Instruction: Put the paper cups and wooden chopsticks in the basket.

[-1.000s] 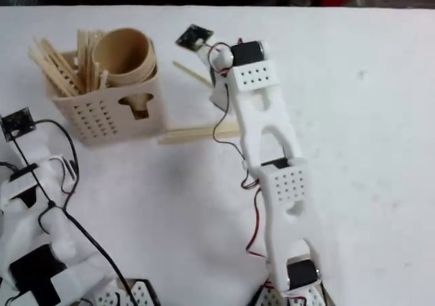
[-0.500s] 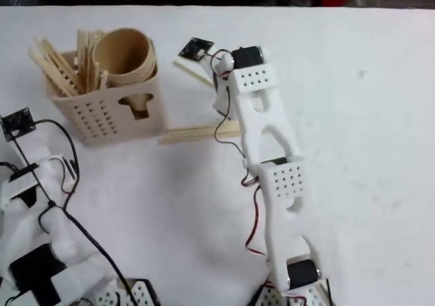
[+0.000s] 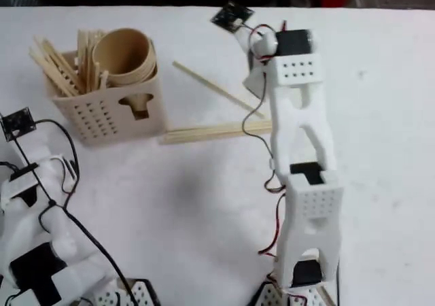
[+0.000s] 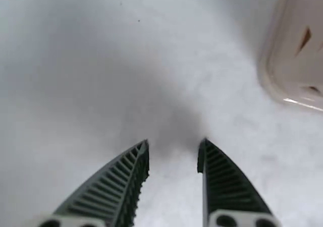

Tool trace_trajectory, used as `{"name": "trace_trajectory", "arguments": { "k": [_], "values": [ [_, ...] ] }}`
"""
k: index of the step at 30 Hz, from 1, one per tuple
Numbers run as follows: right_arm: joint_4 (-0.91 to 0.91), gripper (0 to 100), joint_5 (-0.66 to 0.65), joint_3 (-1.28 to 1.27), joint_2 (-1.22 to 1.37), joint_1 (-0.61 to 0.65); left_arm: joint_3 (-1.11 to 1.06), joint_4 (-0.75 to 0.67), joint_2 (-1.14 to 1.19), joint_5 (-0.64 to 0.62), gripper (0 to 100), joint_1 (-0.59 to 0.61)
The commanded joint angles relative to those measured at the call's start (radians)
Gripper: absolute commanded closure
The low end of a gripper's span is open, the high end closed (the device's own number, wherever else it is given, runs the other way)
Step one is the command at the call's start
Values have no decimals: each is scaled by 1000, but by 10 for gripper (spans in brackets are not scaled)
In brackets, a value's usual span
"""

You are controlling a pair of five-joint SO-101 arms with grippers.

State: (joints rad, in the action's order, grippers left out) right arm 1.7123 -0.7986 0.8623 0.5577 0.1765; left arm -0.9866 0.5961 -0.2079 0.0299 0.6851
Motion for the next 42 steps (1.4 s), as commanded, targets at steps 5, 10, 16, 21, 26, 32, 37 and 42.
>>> {"name": "trace_trajectory", "arguments": {
  "k": [5,10,16,21,26,32,37,42],
  "values": [
    [-326,804,-100,-476,-220,-5,0,-17,-25,-6,828,-10],
    [-720,804,-103,-821,-248,-4,-2,-17,-25,-6,828,-10],
    [-825,807,9,-798,-139,-8,-2,-17,-25,-6,828,-10],
    [-816,805,58,-661,36,-15,-3,-17,-25,-6,828,-10],
    [-731,808,57,-552,156,-7,-3,-17,-25,-6,828,-10],
    [-624,872,63,-400,231,-53,-3,-17,-25,-5,828,-10],
    [-538,971,66,-311,263,-87,-3,-17,-25,-5,828,-10],
    [-363,982,130,-135,251,-117,-3,-17,-25,-5,828,-10]
  ]
}}
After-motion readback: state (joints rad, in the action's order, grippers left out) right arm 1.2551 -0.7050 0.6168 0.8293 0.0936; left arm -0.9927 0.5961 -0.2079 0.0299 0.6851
